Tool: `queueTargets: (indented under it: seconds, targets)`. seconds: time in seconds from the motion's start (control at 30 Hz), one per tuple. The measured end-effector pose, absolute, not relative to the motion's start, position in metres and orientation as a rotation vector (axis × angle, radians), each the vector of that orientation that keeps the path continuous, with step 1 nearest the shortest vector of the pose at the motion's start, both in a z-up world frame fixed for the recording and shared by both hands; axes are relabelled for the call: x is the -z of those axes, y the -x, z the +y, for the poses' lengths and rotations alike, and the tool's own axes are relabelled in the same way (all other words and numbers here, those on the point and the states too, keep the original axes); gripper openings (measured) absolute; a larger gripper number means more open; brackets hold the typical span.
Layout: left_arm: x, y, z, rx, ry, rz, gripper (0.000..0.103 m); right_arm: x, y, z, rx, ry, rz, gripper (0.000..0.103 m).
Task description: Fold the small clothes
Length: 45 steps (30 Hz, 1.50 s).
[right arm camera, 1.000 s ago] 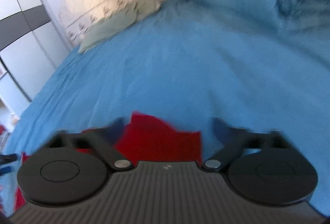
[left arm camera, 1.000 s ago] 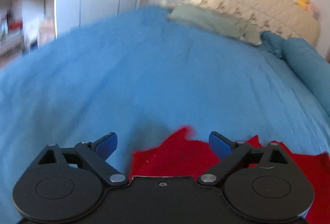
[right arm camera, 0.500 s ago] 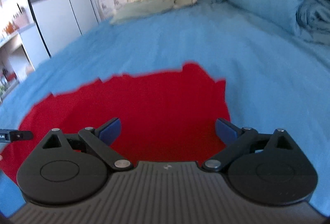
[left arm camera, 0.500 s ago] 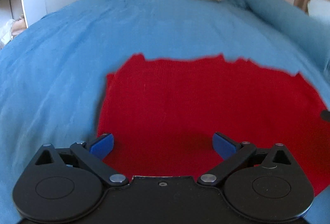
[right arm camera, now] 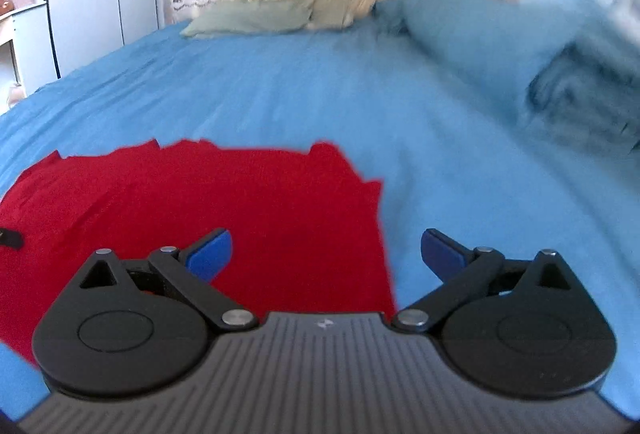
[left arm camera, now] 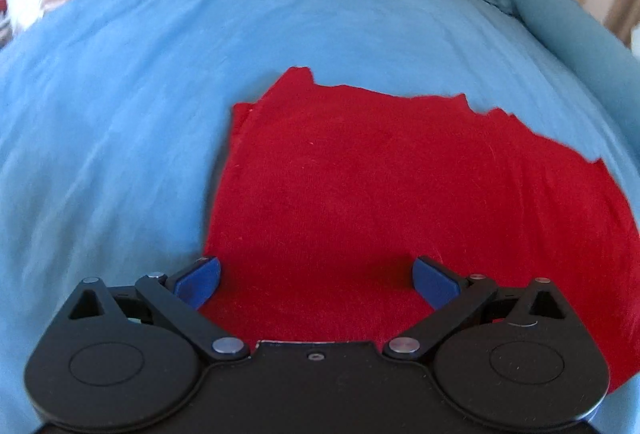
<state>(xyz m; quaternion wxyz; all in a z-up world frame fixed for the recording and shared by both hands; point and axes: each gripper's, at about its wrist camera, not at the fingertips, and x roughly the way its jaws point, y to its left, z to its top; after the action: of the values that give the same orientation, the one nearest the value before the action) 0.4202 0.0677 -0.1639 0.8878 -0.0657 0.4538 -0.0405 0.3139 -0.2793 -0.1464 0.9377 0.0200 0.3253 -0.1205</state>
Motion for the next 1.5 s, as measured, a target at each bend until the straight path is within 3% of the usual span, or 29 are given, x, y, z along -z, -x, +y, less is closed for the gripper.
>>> queueTargets:
  seconds: [0.2, 0.3, 0.47, 0.7, 1.03, 1.4, 1.47, 1.5]
  targets:
    - [0.158, -0.419, 0.054, 0.076, 0.039, 0.972, 0.103, 0.109, -0.268, -0.272, 0.258, -0.054, 0.783, 0.103]
    - [0.135, -0.396, 0.046, 0.076, 0.047, 0.882, 0.103, 0.109, -0.250, -0.276, 0.268, -0.137, 0.867, 0.103]
    - [0.111, -0.359, 0.025, 0.110, 0.116, 0.828, 0.103, 0.124, -0.223, -0.282, 0.284, -0.253, 0.923, 0.103]
    - [0.136, -0.354, -0.008, 0.170, 0.065, 0.915, 0.103, 0.160, -0.208, -0.292, 0.321, -0.495, 0.891, 0.103]
    - [0.146, -0.355, -0.028, 0.254, 0.081, 0.924, 0.103, 0.177, -0.218, -0.319, 0.363, -0.756, 0.733, 0.076]
    - [0.146, -0.373, -0.035, 0.276, 0.036, 0.897, 0.103, 0.193, -0.244, -0.342, 0.343, -0.822, 0.680, 0.066]
    - [0.146, -0.382, -0.037, 0.281, 0.032, 0.890, 0.103, 0.191, -0.254, -0.340, 0.304, -0.810, 0.688, 0.054]
    - [0.145, -0.385, -0.039, 0.290, 0.034, 0.885, 0.103, 0.190, -0.260, -0.339, 0.273, -0.807, 0.697, 0.054]
